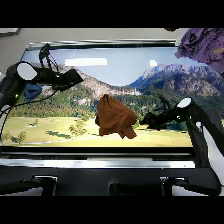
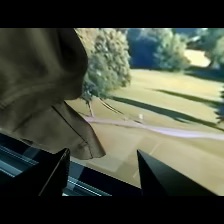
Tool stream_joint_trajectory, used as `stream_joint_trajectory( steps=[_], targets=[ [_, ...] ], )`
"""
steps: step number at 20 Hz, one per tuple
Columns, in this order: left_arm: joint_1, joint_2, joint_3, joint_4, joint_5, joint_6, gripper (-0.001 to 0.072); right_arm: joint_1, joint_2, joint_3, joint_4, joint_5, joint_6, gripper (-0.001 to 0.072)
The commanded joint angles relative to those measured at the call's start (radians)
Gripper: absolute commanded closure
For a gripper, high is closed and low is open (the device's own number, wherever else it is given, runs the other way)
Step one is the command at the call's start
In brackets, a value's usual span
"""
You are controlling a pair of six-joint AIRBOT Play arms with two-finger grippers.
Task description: Fold the clothes and pants, and hang the long-sleeved shirts on hangers.
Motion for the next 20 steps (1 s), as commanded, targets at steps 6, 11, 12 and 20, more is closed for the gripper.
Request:
stream_joint_trajectory(
  steps=[6, 11, 12, 20],
  targets=[
    [0.009, -0.001, 0.002, 0.000, -0.001, 0.002, 0.0093, 0.142, -0.072, -0.066, 0.107, -0.073, -0.082, 0.0237],
    [0.013, 0.000, 0.001, -0.003, -0.035, -0.024, 0.0092, 0.204, -0.074, -0.066, 0.122, -0.082, -0.083, 0.0537],
    [0.021, 0.001, 0.001, -0.003, -0.040, -0.005, 0.0092, 0.204, -0.074, -0.066, 0.122, -0.081, -0.083, 0.0682],
    [0.163, -0.019, -0.381, -0.328, -0.046, 0.293, 0.0092, 0.203, -0.028, -0.065, 0.095, -0.074, -0.049, 0.0681]
  ],
)
